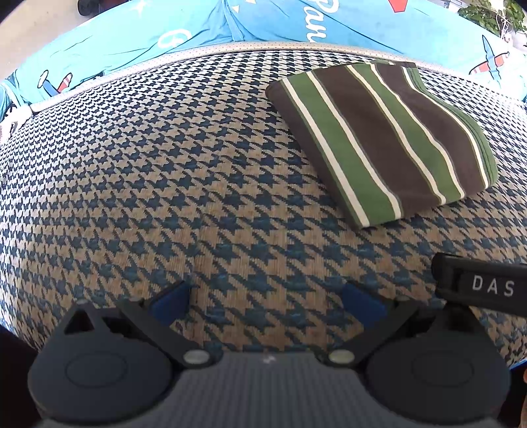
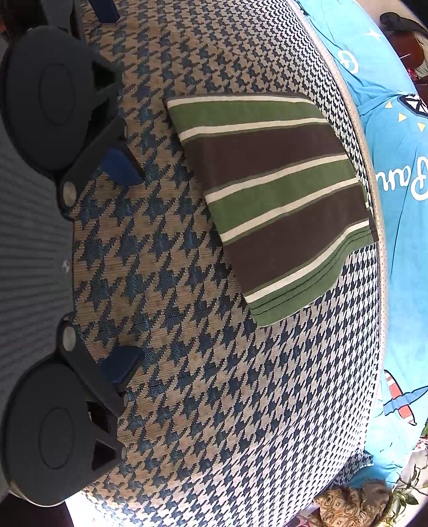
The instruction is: Fold clothes
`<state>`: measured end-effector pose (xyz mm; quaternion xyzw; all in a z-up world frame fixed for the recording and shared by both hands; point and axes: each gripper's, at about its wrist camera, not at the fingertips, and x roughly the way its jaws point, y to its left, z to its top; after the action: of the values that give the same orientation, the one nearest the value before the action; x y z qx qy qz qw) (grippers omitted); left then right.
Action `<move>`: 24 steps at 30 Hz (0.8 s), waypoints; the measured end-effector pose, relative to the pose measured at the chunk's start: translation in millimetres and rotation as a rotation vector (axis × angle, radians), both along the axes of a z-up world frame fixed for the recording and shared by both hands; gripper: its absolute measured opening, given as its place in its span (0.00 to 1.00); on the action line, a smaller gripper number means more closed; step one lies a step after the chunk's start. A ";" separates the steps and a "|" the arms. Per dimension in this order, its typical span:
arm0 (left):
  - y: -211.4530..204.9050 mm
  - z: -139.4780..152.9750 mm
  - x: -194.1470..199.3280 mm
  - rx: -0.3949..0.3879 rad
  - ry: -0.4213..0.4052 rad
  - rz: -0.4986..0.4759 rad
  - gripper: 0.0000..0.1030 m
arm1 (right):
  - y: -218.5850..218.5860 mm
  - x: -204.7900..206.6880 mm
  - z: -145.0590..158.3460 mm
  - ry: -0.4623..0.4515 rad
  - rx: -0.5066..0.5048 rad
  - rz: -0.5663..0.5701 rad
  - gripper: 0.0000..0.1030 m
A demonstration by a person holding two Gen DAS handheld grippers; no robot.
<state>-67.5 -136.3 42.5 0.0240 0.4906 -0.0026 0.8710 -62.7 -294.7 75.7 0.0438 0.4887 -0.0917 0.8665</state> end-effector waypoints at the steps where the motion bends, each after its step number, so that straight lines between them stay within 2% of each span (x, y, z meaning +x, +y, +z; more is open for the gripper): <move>1: -0.6 -0.5 0.0 0.001 -0.004 0.000 1.00 | 0.8 -0.4 0.0 -0.002 -0.002 0.000 1.00; 9: -3.2 -6.1 -12.3 0.001 -0.012 0.003 1.00 | 0.4 -15.8 -5.9 -0.013 -0.008 0.002 1.00; 24: -6.4 -6.2 -17.3 0.006 -0.018 0.003 1.00 | -5.6 -16.6 -13.9 -0.041 -0.018 -0.003 1.00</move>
<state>-84.8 -142.7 36.3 0.0258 0.4826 0.0005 0.8754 -79.3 -300.3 61.8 0.0387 0.4698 -0.0965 0.8766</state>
